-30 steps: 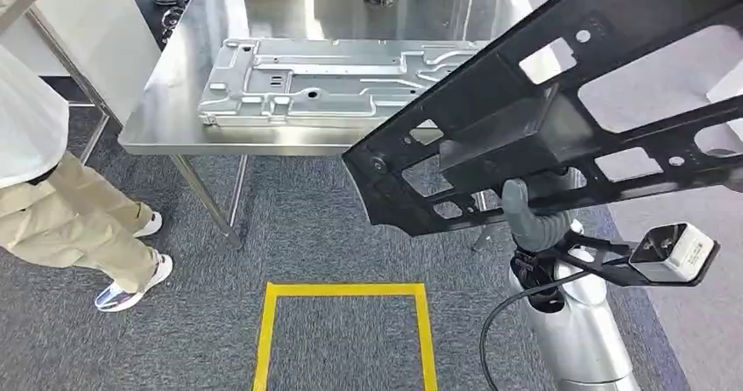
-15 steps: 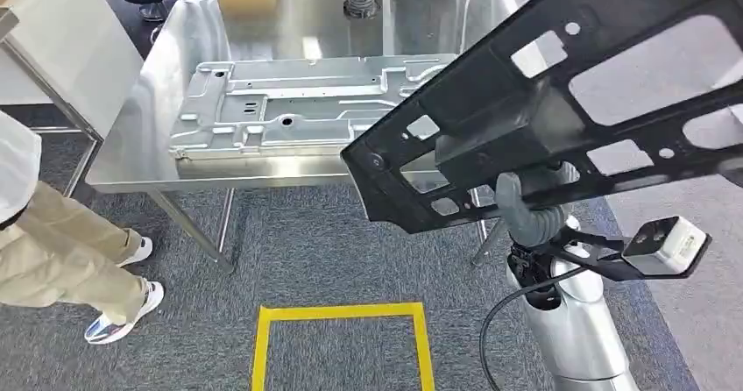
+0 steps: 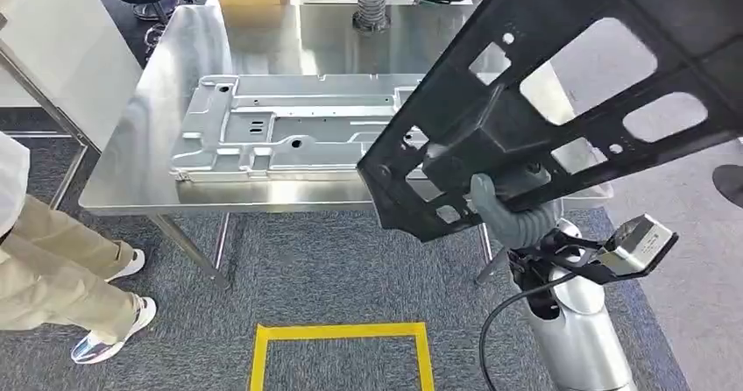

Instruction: Take the parts from the cabinet and place them on the table.

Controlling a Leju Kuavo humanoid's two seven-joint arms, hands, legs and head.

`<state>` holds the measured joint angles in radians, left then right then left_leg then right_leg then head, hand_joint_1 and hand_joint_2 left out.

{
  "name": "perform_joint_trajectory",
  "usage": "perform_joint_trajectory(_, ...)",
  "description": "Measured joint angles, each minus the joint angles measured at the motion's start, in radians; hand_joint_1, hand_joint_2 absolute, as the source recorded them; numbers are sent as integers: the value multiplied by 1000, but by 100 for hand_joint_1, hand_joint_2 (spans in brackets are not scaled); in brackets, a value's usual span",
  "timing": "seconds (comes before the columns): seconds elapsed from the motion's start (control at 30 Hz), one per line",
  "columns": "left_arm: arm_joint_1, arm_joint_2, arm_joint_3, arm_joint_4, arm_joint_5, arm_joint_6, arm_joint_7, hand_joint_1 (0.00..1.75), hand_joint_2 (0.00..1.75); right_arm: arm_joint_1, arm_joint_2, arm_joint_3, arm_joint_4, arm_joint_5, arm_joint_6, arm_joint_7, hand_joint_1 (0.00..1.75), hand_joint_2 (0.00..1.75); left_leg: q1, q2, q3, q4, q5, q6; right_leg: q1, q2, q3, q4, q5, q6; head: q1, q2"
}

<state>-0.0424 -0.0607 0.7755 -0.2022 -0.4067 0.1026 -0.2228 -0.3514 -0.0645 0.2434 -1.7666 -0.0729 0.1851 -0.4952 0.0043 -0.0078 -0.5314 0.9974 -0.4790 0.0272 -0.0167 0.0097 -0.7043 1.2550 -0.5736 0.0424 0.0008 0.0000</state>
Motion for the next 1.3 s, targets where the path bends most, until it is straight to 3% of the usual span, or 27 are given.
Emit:
perform_joint_trajectory(0.1, -1, -3, 0, 0, -2, 1, 2, 0, 175, 2, -6, 0, -10, 6, -8, 0, 175, 175, 1, 1, 37, 0, -34, -12, 2, -13, 56, -236, 189, -12, 0, 0)
perform_joint_trajectory(0.13, -1, -3, 0, 0, -3, 0, 3, 0, 175, 3, -8, 0, -10, 6, -10, 0, 175, 175, -2, 0, 44, 1, -40, -19, 13, -15, 54, -238, 150, -21, -3, 0)
perform_joint_trajectory(0.17, -6, -3, 0, 0, -3, 1, 3, 0, 175, 5, -8, 1, -13, 8, -11, 1, 175, 175, -2, 2, 41, -2, -46, -26, 13, -14, 57, -234, 164, -31, -3, 0)
perform_joint_trajectory(0.23, -9, -3, 0, 0, -4, 0, 3, 0, 175, 5, -10, 1, -20, 9, -10, 2, 175, 175, -2, 3, 56, 1, -46, -38, 14, -10, 63, -238, 159, -46, -3, 0)
perform_joint_trajectory(0.3, -11, -2, 0, 0, -6, 0, 3, 0, 175, 7, -10, 2, -27, 10, -11, 2, 175, 175, 1, 3, 46, 43, -56, -44, 8, -10, 94, -253, 153, -59, -3, 0)
perform_joint_trajectory(0.33, -13, -3, 0, 0, -6, 0, 3, 0, 175, 4, -10, 2, -29, 10, -11, 2, 175, 175, 2, 3, 9, 109, -73, -48, 8, -10, 102, -254, 149, -65, -14, 0)
perform_joint_trajectory(0.4, -12, -4, 0, 0, -6, 0, 3, 0, 175, 8, -10, 3, -29, 10, -10, 2, 175, 175, 6, 3, -93, 261, -134, -56, 11, -9, 110, -254, 136, -69, -12, 0)
perform_joint_trajectory(0.43, -11, -4, 0, 0, -6, 0, 3, 0, 175, 10, -10, 3, -29, 10, -10, 2, 175, 175, 6, 3, -132, 308, -157, -58, 13, -8, 116, -254, 130, -70, -12, 0)
perform_joint_trajectory(0.47, -9, -4, 0, 0, -6, 0, 4, 0, 175, 13, -10, 3, -29, 10, -10, 2, 175, 175, 6, 3, -154, 318, -152, -58, 13, -5, 124, -254, 124, -70, -12, 0)
perform_joint_trajectory(0.5, -7, -4, 0, 0, -6, 0, 4, 0, 175, 14, -10, 4, -29, 10, -10, 2, 175, 175, 5, 3, -154, 286, -119, -56, 14, -3, 135, -254, 116, -68, -12, 0)
perform_joint_trajectory(0.6, -6, -4, 2, 0, -6, 0, 4, 0, 175, 14, -10, 4, -30, 10, -9, 2, 175, 175, 3, 3, -87, 39, 73, -34, 17, -3, 173, -254, 88, -63, -12, 0)
perform_joint_trajectory(0.63, -6, -3, 3, 0, -6, 1, 4, 0, 175, 14, -10, 4, -30, 10, -7, 0, 175, 175, -5, 3, -87, 36, 42, -33, 20, -4, 177, -253, 84, -58, -9, 0)
perform_joint_trajectory(0.67, -8, -4, 3, 0, -6, 1, 5, 0, 175, 14, -10, 5, -31, 10, -6, -1, 175, 175, -7, 2, -78, 16, 33, -29, 18, 0, 171, -254, 81, -51, -11, 0)
perform_joint_trajectory(0.7, -7, -4, 3, 0, -6, 3, 5, 0, 175, 16, -10, 5, -32, 12, -6, 0, 175, 175, -8, 2, -79, 13, 49, -22, 18, 0, 176, -254, 79, -45, -8, 0)
perform_joint_trajectory(0.73, -5, -3, 4, 0, -6, 3, 5, 0, 175, 18, -10, 5, -33, 13, -6, 0, 175, 175, -8, 2, -77, 11, 46, -17, 19, 0, 178, -245, 84, -38, -11, 0)
perform_joint_trajectory(0.8, -5, -5, 4, 0, -6, 3, 4, 0, 175, 17, -10, 6, -36, 15, -5, 0, 175, 175, 1, 2, -51, -1, 47, -8, 15, -2, 177, -223, 68, -27, -10, 0)
perform_joint_trajectory(0.83, -7, -5, 4, 0, -6, 2, 4, 0, 175, 14, -10, 7, -38, 15, -5, -1, 175, 175, 1, 2, -46, -3, 44, -3, 15, -3, 154, -180, 48, -22, -1, 0)
perform_joint_trajectory(0.93, -10, -6, 5, 0, -6, 2, 4, 0, 175, 16, -10, 10, -40, 15, -5, -1, 175, 175, 1, 2, -36, -2, 30, 2, 6, -4, 17, 39, -39, -10, -1, 0)
perform_joint_trajectory(0.97, -9, -6, 5, 0, -6, 2, 4, 0, 175, 17, -10, 11, -40, 15, -4, 0, 175, 175, 1, 1, -30, -2, 24, 1, 3, -4, -11, 66, -35, -8, -1, 0)
perform_joint_trajectory(1.0, -9, -6, 5, 0, -5, 2, 4, 0, 175, 17, -10, 12, -40, 15, -4, 0, 175, 175, 1, 1, -21, -2, 17, -1, 1, -4, -12, 40, -2, -6, -2, 0)
perform_joint_trajectory(1.03, -6, -6, 6, 0, -5, 2, 5, 0, 175, 17, -10, 12, -40, 16, 0, 0, 175, 175, 2, 0, -11, -1, 10, -3, -1, -5, 7, -24, 48, -7, -1, 0)
perform_joint_trajectory(1.1, -6, -9, 7, 0, -3, 2, 4, 0, 175, 15, -10, 13, -40, 18, 5, 0, 175, 175, 2, 0, 13, -1, -8, -10, -1, -8, 74, -208, 172, -11, -1, 0)
perform_joint_trajectory(1.17, -8, -10, 11, 0, -2, 3, 4, 0, 175, 10, -10, 15, -40, 20, 7, 2, 175, 175, -1, 0, 14, 0, -17, -23, 10, -12, 80, -243, 134, -28, 0, 0)
perform_joint_trajectory(1.2, -11, -10, 13, 0, -1, 3, 3, 0, 175, 10, -8, 15, -43, 21, 7, 4, 175, 175, -1, 1, 13, -3, -24, -30, 11, -11, 79, -242, 153, -34, 0, 0)
perform_joint_trajectory(1.3, -10, -8, 18, 0, 2, 3, 3, 0, 175, 9, -8, 15, -51, 42, 3, 12, 175, 175, 4, 3, 21, 20, -34, -44, 6, -10, 103, -253, 143, -55, -1, 0)
